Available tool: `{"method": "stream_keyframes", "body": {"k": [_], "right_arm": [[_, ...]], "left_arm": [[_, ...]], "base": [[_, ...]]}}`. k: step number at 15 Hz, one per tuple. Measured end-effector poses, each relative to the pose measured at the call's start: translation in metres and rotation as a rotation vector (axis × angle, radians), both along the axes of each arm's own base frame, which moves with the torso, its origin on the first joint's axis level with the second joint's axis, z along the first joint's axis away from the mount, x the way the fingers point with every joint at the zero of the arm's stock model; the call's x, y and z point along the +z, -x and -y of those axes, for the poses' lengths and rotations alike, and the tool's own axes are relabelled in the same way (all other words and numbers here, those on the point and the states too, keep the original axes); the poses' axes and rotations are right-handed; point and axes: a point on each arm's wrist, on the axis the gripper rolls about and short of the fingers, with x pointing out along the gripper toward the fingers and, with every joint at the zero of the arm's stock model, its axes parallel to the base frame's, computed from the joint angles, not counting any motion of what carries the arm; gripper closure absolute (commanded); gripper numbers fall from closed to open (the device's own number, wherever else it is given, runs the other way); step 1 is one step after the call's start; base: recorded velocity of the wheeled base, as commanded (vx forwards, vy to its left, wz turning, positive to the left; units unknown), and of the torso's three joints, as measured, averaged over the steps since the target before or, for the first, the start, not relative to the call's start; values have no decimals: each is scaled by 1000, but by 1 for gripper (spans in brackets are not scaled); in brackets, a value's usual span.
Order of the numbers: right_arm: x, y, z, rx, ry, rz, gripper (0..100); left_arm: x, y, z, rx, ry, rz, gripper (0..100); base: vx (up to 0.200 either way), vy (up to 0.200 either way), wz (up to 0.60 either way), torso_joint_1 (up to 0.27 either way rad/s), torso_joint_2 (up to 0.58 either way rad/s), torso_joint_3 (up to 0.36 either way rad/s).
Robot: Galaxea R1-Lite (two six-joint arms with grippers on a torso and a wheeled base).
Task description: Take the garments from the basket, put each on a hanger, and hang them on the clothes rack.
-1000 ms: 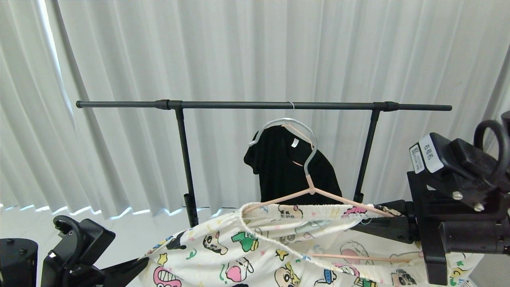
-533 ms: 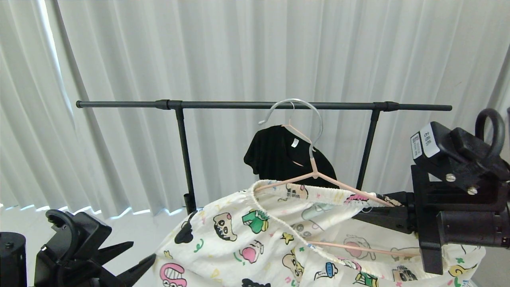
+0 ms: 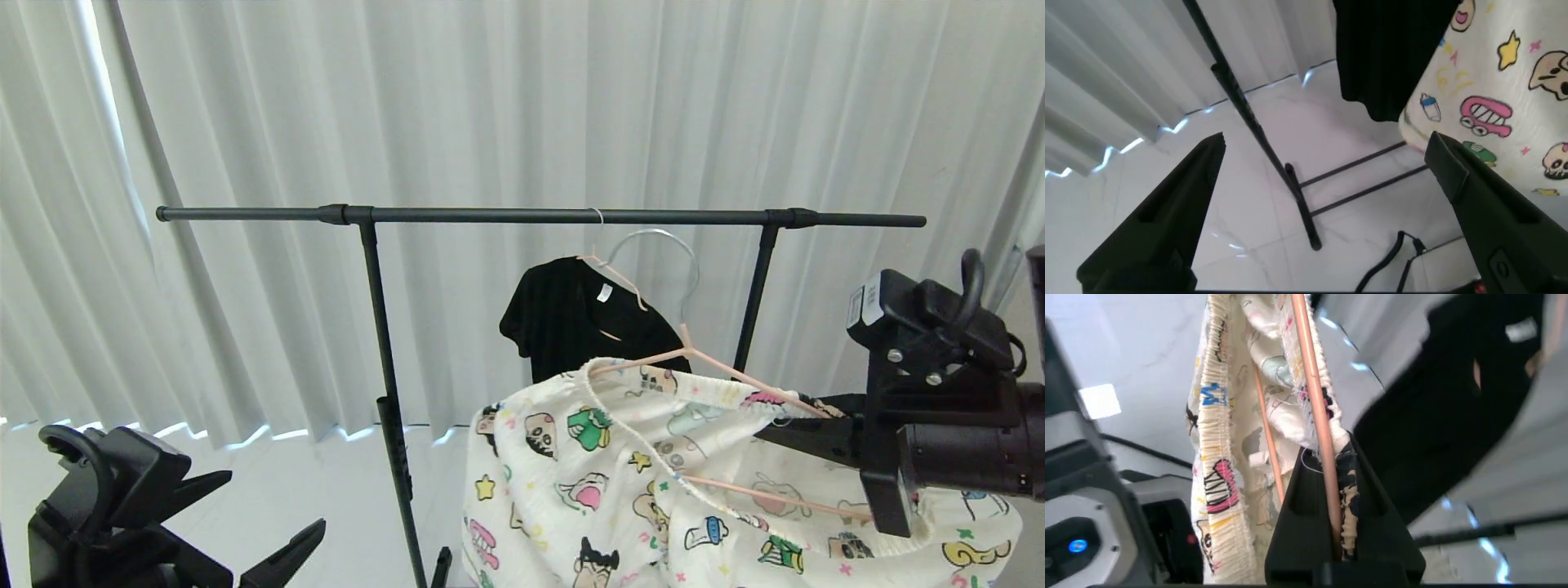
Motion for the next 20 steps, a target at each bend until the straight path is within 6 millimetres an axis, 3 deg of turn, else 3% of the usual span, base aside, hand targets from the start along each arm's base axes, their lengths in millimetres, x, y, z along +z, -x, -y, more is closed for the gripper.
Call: {"method": "stream_keyframes", "body": {"k": [7,12,15,20], "right_arm": [[-38,-7,61,-434,127,-75,100],[-52,-8,101,-692,159,-123,100],[-48,-13,119,-827,134,-106,100],[-12,-49,118,-811,-15,23,100]], "left_arm": [[11,-15,-34,291,-9,32,0],[10,-19,-41,341,-43,15,0],[10,-21,-42,337,-56,13,0],[12,-22,-41,305,-103,26,0]], "base": [[0,0,0,0,0,0],[0,0,0,0,0,0],[0,0,0,0,0,0],[80,0,0,1,2,2]]}}
